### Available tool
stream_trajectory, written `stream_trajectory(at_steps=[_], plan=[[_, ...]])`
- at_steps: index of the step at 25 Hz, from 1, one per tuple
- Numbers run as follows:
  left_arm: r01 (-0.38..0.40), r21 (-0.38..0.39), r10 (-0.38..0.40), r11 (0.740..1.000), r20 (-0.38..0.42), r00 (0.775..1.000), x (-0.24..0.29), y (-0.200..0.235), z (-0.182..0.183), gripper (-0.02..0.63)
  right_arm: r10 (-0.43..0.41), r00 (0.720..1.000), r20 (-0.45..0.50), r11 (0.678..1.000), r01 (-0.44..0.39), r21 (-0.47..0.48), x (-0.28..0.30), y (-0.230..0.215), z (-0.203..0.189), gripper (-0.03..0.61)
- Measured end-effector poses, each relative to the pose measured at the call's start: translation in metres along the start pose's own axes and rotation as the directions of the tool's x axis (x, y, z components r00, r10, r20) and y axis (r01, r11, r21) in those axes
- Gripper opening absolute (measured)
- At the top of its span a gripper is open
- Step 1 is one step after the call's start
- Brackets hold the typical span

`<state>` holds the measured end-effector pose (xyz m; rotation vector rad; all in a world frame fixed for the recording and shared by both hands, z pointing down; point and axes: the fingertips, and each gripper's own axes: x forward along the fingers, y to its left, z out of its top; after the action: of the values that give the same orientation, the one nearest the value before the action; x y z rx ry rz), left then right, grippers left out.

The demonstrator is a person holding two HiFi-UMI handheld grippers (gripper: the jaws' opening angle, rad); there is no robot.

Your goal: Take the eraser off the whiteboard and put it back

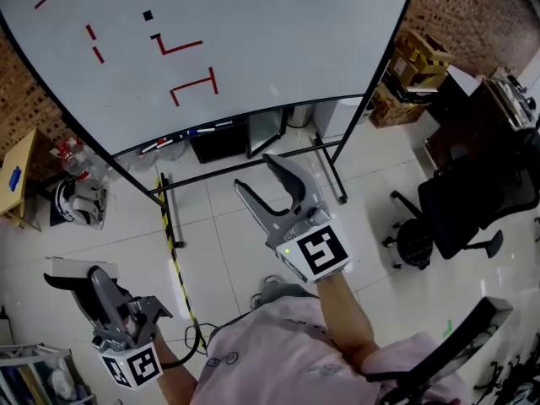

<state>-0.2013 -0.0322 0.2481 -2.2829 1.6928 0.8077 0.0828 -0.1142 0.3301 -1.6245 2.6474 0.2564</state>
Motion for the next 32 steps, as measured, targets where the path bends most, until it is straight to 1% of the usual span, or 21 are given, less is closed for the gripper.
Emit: stream_trajectory(at_steps=[2, 5, 9, 14, 19, 25, 28, 32], plan=[[0.002, -0.012, -0.002, 1.0, -0.015, 1.0, 0.012, 0.004, -0.016, 0.299, -0.007, 1.0, -0.009, 1.0, 0.007, 0.009, 0.008, -0.009, -0.005, 0.23], [-0.033, 0.013, 0.033, 0.999, -0.024, 0.999, 0.03, 0.013, -0.038, 0.299, 0.024, 1.0, -0.006, 0.998, -0.023, 0.055, 0.039, -0.022, -0.015, 0.23], [-0.053, 0.024, 0.054, 0.998, -0.018, 0.998, 0.06, 0.026, -0.053, 0.299, 0.035, 0.999, 0.009, 0.999, -0.036, 0.04, 0.075, -0.041, -0.023, 0.23], [-0.09, 0.05, 0.09, 0.995, -0.01, 0.996, 0.094, 0.043, -0.07, 0.299, 0.091, 0.995, 0.029, 0.995, -0.092, 0.034, 0.124, -0.052, -0.024, 0.23], [-0.137, 0.056, 0.137, 0.989, 0.002, 0.991, 0.129, 0.061, -0.095, 0.299, 0.137, 0.99, 0.041, 0.99, -0.138, 0.032, 0.171, -0.066, -0.03, 0.23], [-0.202, 0.063, 0.204, 0.977, -0.03, 0.979, 0.165, 0.098, -0.127, 0.299, 0.188, 0.981, 0.047, 0.98, -0.19, 0.062, 0.222, -0.061, -0.041, 0.23], [-0.203, 0.077, 0.208, 0.976, -0.063, 0.976, 0.182, 0.12, -0.144, 0.299, 0.201, 0.979, 0.043, 0.976, -0.204, 0.072, 0.249, -0.054, -0.046, 0.227], [-0.181, 0.096, 0.19, 0.979, -0.098, 0.977, 0.203, 0.152, -0.166, 0.299, 0.189, 0.981, 0.051, 0.979, -0.192, 0.072, 0.286, -0.049, -0.048, 0.227]])
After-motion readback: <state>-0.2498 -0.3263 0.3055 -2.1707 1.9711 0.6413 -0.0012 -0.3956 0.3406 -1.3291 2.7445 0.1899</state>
